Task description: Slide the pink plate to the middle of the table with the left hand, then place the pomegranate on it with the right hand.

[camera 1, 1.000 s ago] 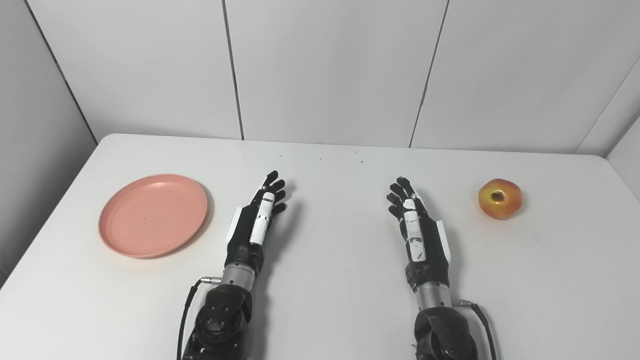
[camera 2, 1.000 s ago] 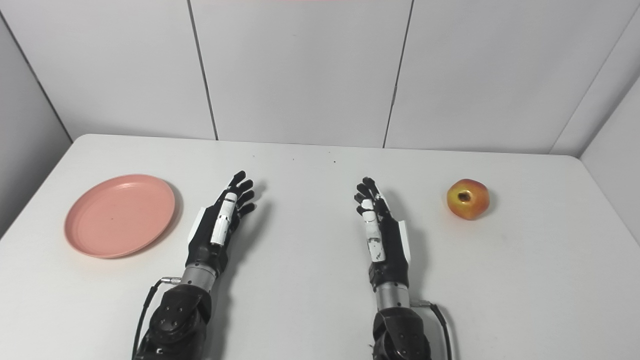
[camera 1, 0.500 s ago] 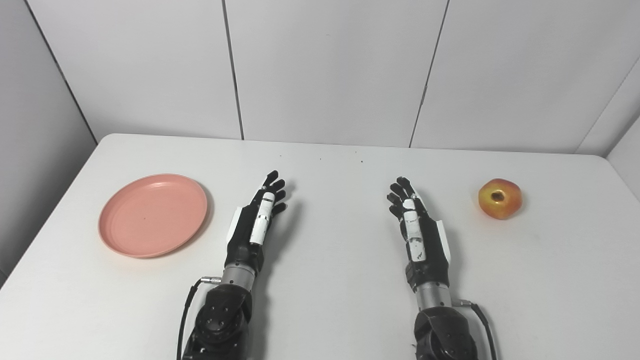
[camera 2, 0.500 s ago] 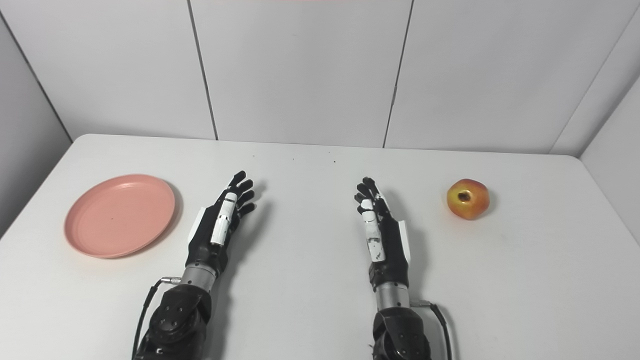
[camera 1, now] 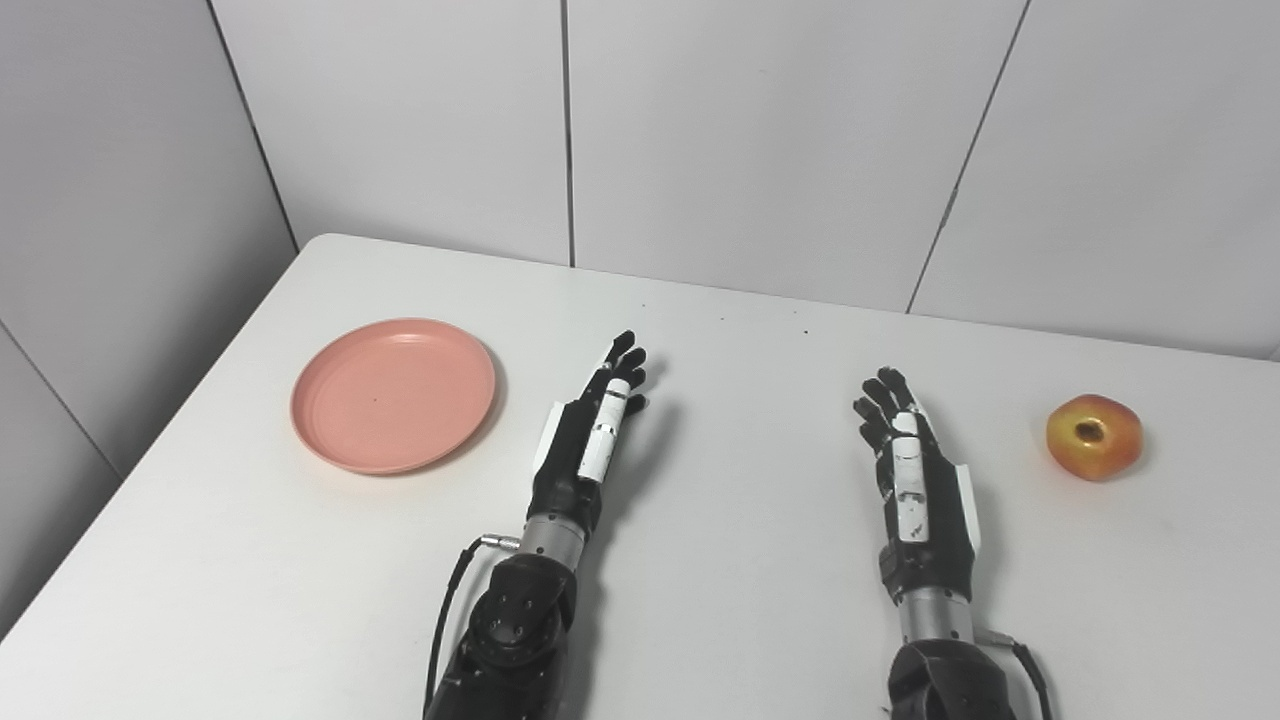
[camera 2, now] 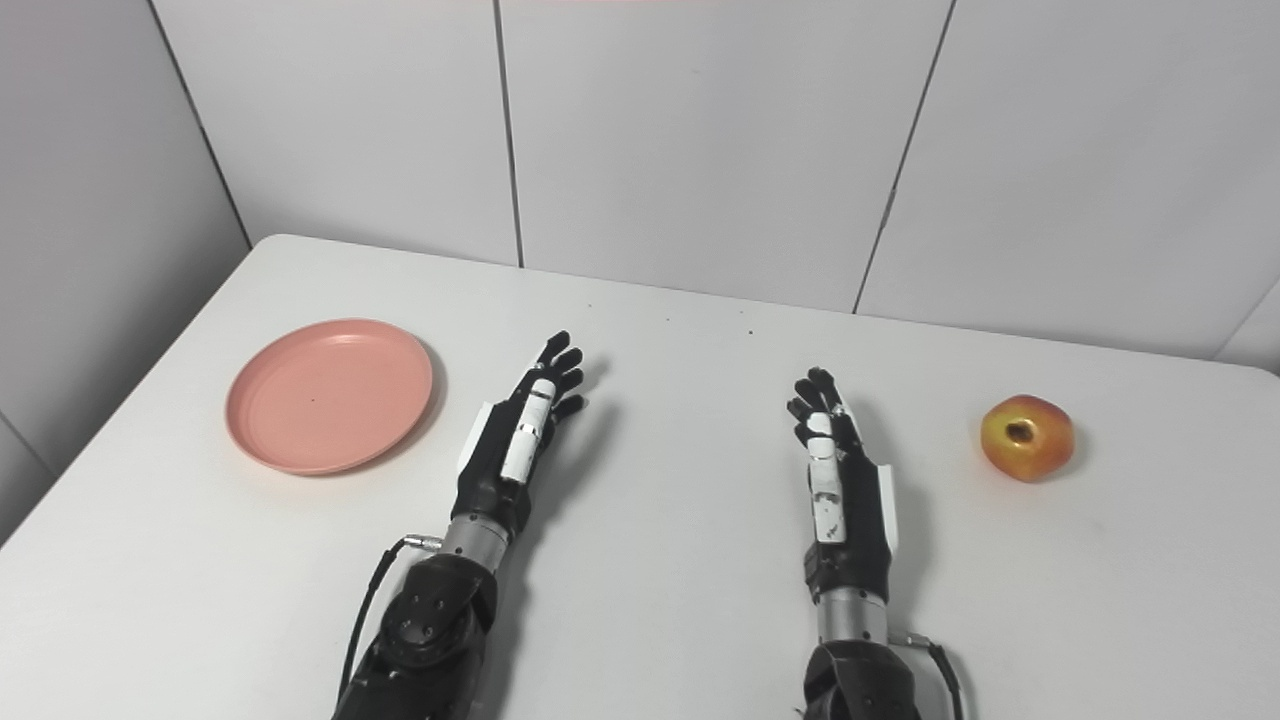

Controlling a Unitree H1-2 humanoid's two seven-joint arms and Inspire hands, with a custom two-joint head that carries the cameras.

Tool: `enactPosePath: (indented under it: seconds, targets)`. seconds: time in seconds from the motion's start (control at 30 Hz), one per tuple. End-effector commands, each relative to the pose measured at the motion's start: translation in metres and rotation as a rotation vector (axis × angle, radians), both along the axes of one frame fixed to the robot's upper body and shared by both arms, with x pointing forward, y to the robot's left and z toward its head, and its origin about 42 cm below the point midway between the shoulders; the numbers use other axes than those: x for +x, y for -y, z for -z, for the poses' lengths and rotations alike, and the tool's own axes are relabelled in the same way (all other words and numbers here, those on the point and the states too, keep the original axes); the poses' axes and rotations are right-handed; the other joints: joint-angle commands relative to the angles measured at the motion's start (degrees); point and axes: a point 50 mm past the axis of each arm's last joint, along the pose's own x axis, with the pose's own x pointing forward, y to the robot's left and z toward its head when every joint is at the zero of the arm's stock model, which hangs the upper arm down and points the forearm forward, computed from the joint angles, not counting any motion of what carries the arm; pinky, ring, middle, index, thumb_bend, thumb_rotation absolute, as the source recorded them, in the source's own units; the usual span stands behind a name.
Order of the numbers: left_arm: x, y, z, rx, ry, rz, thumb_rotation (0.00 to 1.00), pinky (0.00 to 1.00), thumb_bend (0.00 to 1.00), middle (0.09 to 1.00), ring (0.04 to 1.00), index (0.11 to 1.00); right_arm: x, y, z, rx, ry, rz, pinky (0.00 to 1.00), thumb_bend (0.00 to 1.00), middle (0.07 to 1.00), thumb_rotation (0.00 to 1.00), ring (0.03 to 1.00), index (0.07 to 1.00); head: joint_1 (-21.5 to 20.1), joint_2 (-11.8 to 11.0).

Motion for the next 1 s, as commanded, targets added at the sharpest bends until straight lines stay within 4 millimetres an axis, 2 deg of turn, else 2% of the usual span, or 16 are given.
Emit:
enactPosePath:
  seconds: [0.0, 0.13, 0.3, 0.47, 0.7, 0.97]
  targets:
    - [0.002, 0.021, -0.001, -0.022, 0.024, 0.025, 1.0, 0.9, 0.25, 0.942, 0.937, 0.926, -0.006, 0.015, 0.015, -0.013, -0.001, 0.007, 0.96, 0.61, 0.896, 0.93, 0.894, 0.894, 1.05, -0.74]
    - [0.003, 0.027, 0.003, -0.017, 0.023, 0.019, 1.0, 0.9, 0.26, 0.939, 0.933, 0.923, -0.006, 0.02, 0.02, -0.02, -0.001, 0.001, 0.96, 0.62, 0.894, 0.93, 0.895, 0.892, 2.94, -2.56]
    - [0.003, 0.03, 0.008, -0.017, 0.014, 0.018, 1.0, 0.9, 0.3, 0.949, 0.939, 0.934, -0.007, 0.024, 0.025, -0.018, 0.007, -0.011, 0.98, 0.62, 0.901, 0.92, 0.902, 0.9, 2.97, -3.87]
    - [0.003, 0.032, 0.013, -0.031, 0.01, 0.022, 1.0, 0.91, 0.27, 0.95, 0.942, 0.938, -0.008, 0.026, 0.028, -0.01, 0.013, -0.001, 0.96, 0.61, 0.895, 0.9, 0.892, 0.898, 3.87, -5.29]
    - [0.004, 0.032, 0.016, -0.011, 0.021, 0.016, 1.0, 0.89, 0.24, 0.938, 0.929, 0.926, -0.006, 0.026, 0.03, -0.01, 0.015, -0.001, 0.97, 0.62, 0.895, 0.89, 0.893, 0.899, 3.71, -5.53]
    - [0.002, 0.031, 0.015, -0.018, 0.047, 0.009, 1.0, 0.9, 0.27, 0.941, 0.933, 0.93, -0.007, 0.026, 0.029, -0.019, 0.014, 0.004, 0.99, 0.61, 0.899, 0.91, 0.899, 0.901, 3.46, -5.47]
